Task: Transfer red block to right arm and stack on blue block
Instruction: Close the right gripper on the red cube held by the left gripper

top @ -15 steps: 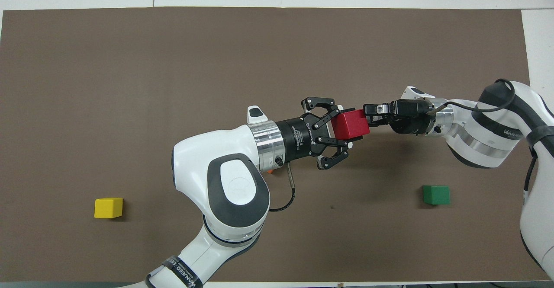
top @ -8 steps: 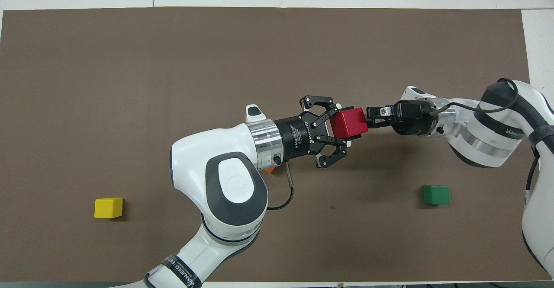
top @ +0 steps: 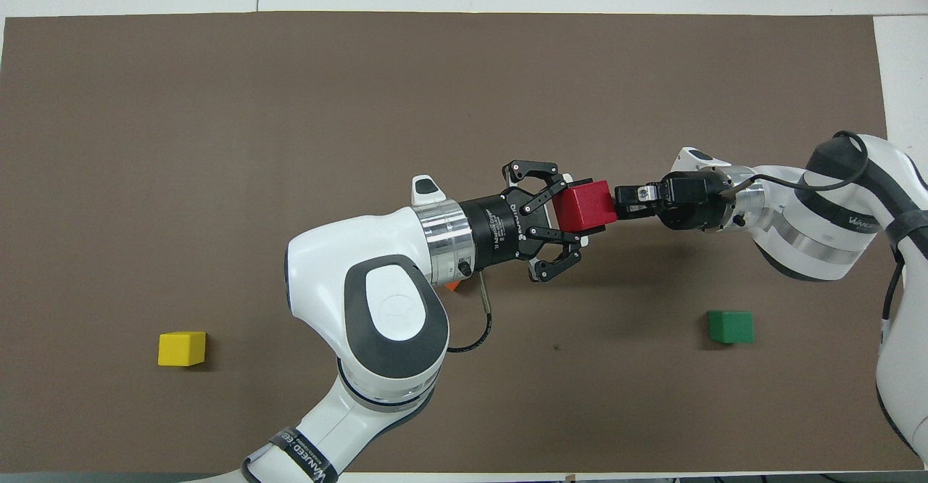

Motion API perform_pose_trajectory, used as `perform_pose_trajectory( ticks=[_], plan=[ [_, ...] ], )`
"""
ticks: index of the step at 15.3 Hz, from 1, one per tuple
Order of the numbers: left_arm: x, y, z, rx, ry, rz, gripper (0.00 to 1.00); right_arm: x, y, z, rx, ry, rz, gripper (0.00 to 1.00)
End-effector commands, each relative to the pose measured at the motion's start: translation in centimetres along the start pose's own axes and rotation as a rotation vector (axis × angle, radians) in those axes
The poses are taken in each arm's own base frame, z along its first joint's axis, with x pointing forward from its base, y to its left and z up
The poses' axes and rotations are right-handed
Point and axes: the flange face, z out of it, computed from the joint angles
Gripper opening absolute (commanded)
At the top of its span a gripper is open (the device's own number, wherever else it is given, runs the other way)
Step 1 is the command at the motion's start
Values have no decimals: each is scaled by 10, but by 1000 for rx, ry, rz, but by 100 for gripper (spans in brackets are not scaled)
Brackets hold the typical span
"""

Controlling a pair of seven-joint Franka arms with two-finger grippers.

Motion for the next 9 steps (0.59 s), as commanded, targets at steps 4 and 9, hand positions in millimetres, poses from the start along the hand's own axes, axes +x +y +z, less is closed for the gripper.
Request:
perform_pose_trajectory(
  ticks=[4,9],
  plan=[
    [-1,5,0,6,-24,4,0,1,8,13,-23,-11,15,100],
    [-1,5,0,6,-24,4,0,4,10,28,-9,1,12,100]
  ],
)
